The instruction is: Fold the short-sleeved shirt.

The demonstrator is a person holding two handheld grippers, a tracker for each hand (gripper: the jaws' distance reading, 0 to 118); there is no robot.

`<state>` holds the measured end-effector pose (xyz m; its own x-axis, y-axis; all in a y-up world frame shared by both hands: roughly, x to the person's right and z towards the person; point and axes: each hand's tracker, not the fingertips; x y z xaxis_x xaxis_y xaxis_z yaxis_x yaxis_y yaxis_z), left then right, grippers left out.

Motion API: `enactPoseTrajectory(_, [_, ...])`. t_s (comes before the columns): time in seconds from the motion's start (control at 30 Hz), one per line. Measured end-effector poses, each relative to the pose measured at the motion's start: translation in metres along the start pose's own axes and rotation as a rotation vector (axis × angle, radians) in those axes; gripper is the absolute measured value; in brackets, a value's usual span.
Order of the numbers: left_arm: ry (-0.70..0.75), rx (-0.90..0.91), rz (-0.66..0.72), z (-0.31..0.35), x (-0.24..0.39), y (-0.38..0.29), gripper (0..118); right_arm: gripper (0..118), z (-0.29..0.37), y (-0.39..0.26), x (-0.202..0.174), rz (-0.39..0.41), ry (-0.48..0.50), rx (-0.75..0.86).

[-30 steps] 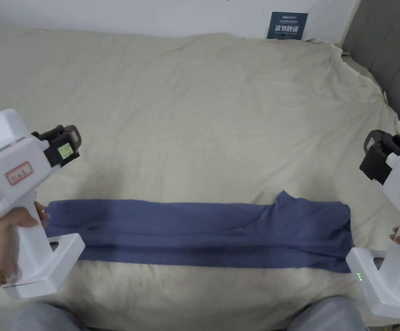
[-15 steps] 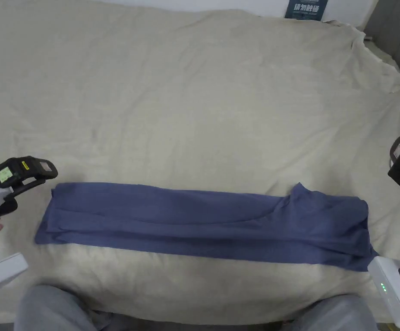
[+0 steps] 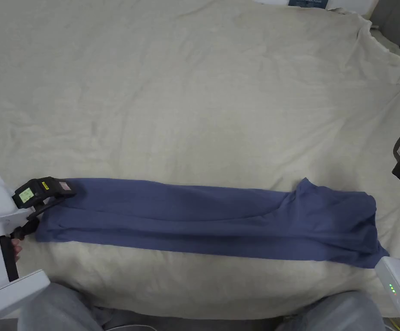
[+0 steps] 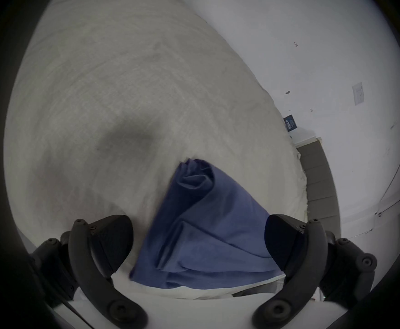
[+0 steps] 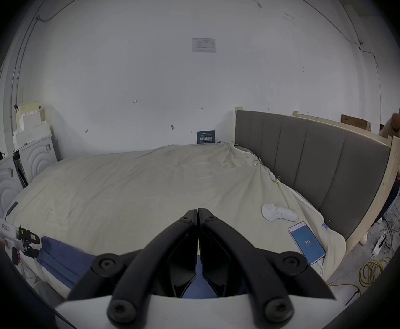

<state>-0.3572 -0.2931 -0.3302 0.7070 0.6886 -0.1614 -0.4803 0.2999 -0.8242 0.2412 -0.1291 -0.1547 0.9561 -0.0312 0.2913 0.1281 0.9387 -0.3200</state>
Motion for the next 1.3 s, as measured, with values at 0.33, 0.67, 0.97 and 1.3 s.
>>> enactPoseTrajectory(0.33, [0.124, -0.029, -0.065, -0.008, 0.01, -0.005, 19, 0, -0.002, -0.004, 0.002, -0.009, 0.0, -0.021])
enactPoseTrajectory(0.67, [0.235, 0.017, -0.306, 0.015, 0.078, -0.013, 9, 0, -0.002, -0.005, 0.006, -0.016, 0.007, -0.019])
enactPoseTrajectory(0.97, [0.039, 0.077, -0.565, 0.067, 0.188, -0.036, 9, 0, 0.007, -0.003, 0.013, -0.031, 0.017, 0.011])
enactPoseTrajectory(1.3, [-0.013, -0.124, -0.89, -0.016, 0.287, -0.11, 9, 0, 0.026, -0.007, 0.033, -0.065, -0.015, 0.034])
